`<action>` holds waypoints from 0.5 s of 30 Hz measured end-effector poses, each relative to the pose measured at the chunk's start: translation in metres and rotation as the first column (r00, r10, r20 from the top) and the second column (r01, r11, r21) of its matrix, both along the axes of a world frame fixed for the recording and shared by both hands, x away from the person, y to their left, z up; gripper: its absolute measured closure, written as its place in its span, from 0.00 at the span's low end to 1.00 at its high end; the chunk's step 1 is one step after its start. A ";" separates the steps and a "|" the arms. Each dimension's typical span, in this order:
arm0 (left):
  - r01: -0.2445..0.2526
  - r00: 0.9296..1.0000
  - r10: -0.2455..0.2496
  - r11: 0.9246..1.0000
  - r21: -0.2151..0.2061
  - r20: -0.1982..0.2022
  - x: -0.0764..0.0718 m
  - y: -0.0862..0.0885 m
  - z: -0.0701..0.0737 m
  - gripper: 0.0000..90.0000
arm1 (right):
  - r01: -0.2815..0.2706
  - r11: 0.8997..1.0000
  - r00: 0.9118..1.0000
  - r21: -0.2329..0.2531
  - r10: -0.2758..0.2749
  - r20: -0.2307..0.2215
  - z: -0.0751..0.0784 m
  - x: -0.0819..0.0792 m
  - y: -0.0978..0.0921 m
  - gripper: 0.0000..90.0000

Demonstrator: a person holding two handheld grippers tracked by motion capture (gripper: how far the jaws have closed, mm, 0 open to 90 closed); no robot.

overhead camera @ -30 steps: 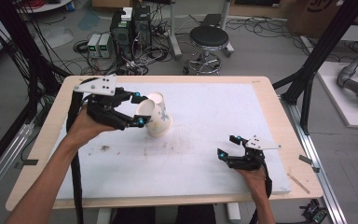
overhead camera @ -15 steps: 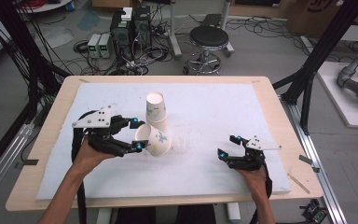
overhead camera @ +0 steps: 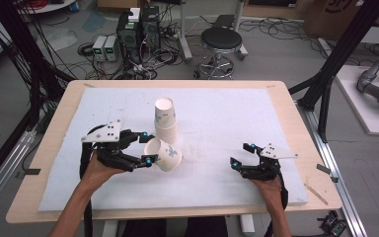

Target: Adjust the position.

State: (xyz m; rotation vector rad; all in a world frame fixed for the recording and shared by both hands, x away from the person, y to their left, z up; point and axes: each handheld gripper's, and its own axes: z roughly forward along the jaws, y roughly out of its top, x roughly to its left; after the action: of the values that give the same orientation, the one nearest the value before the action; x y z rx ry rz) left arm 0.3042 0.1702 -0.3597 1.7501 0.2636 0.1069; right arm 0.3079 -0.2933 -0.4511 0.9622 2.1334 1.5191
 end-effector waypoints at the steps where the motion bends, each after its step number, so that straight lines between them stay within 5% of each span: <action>1: 0.002 1.000 -0.002 1.000 -0.006 -0.001 0.000 0.001 0.000 0.40 | -0.001 1.000 1.000 -0.001 0.001 0.001 0.000 0.001 0.000 0.20; 15: 0.000 1.000 0.000 1.000 -0.023 0.001 0.003 0.002 -0.001 0.40 | -0.011 1.000 1.000 0.027 0.011 -0.003 0.000 0.001 -0.003 0.20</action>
State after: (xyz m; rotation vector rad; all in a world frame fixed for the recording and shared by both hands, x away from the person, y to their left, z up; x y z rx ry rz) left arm 0.3077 0.1726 -0.3604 1.7273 0.2628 0.1047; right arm 0.3086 -0.2963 -0.4511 0.9640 2.1291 1.5562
